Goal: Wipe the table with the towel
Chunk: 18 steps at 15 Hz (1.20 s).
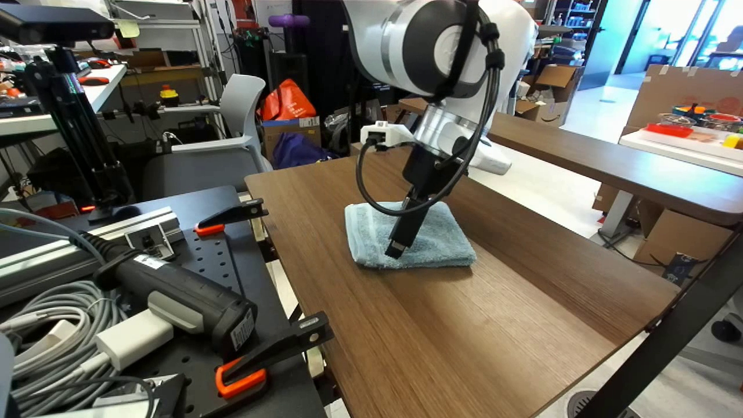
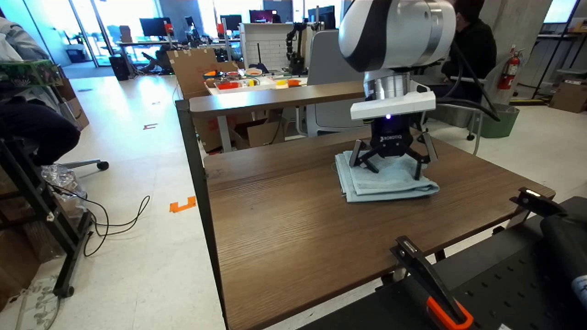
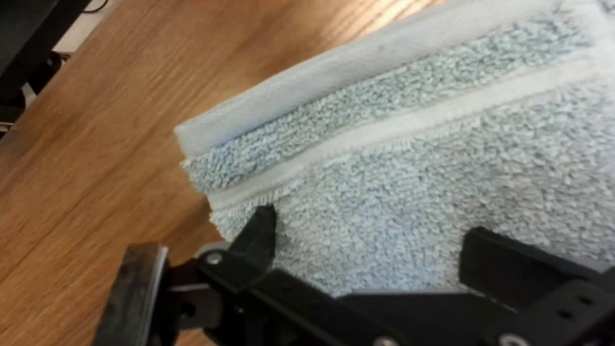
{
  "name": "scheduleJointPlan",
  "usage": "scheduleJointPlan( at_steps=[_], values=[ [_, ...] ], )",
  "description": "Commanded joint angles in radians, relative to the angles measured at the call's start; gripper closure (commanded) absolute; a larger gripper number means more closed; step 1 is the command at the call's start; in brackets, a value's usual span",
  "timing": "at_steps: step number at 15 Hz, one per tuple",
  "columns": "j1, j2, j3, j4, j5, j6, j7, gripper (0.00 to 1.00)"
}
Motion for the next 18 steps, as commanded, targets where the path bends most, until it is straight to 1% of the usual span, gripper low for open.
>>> scheduleJointPlan(
  at_steps=[1, 4, 6, 8, 12, 13, 18],
  values=[
    [-0.033, 0.153, -0.005, 0.232, 0.074, -0.083, 0.051, 0.00],
    [-0.046, 0.199, -0.020, 0.328, 0.095, -0.120, 0.113, 0.00],
    [-0.042, 0.213, -0.038, 0.361, 0.079, -0.140, 0.166, 0.00],
    [-0.021, 0.221, -0.065, 0.379, 0.047, -0.154, 0.235, 0.00],
    [0.015, 0.219, -0.103, 0.389, -0.028, -0.173, 0.327, 0.00],
    [-0.019, 0.173, -0.063, 0.349, 0.004, -0.150, 0.281, 0.00],
    [-0.016, 0.172, -0.064, 0.350, -0.001, -0.151, 0.287, 0.00]
  ],
)
